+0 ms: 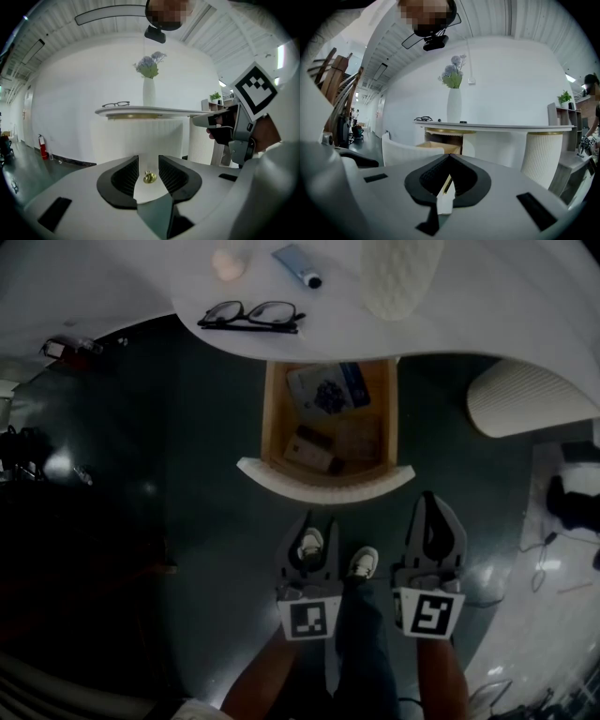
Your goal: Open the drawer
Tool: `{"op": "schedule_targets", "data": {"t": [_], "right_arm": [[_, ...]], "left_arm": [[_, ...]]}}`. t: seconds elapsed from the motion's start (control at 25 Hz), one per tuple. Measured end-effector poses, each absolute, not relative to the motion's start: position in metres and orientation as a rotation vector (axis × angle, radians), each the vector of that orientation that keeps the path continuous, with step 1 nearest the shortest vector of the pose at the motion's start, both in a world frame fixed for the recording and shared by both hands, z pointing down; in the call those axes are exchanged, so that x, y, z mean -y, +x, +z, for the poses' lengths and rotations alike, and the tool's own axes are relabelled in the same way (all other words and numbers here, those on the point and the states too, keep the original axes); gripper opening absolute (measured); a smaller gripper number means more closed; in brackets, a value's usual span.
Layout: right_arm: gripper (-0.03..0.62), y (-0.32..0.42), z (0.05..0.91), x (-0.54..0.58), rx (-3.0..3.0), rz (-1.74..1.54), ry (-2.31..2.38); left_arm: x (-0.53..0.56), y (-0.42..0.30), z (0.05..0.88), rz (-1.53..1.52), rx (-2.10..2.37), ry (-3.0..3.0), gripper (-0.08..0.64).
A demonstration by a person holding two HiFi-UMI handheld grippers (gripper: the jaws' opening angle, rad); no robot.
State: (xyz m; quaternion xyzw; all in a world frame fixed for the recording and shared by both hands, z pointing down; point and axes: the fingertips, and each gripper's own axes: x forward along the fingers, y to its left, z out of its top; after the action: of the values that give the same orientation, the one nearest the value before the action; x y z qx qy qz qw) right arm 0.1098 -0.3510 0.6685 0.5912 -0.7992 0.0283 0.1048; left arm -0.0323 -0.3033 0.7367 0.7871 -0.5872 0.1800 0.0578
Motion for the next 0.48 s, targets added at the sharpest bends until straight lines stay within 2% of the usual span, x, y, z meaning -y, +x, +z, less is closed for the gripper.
{"op": "schedule_targets", "data": {"t": [0.16, 0.36, 0.48], "right_arm": [[0.005, 0.108, 0.631, 0.35, 2.382, 0.049, 1.73], [0.005, 0.107, 0.572, 0.362, 2.408, 0.006, 1.763], [0.005, 0.108, 0.531, 0.371, 2.429, -0.044, 1.777]], "left_arm": [[0.305, -0.038, 0.694, 0.383, 1.822, 2.262, 0.12], [0.335, -0.042, 0.621, 0.416, 1.874, 2.399, 0.12], [0.353, -0.045, 0.573, 0.182, 1.933, 2.307, 0.12]]}}
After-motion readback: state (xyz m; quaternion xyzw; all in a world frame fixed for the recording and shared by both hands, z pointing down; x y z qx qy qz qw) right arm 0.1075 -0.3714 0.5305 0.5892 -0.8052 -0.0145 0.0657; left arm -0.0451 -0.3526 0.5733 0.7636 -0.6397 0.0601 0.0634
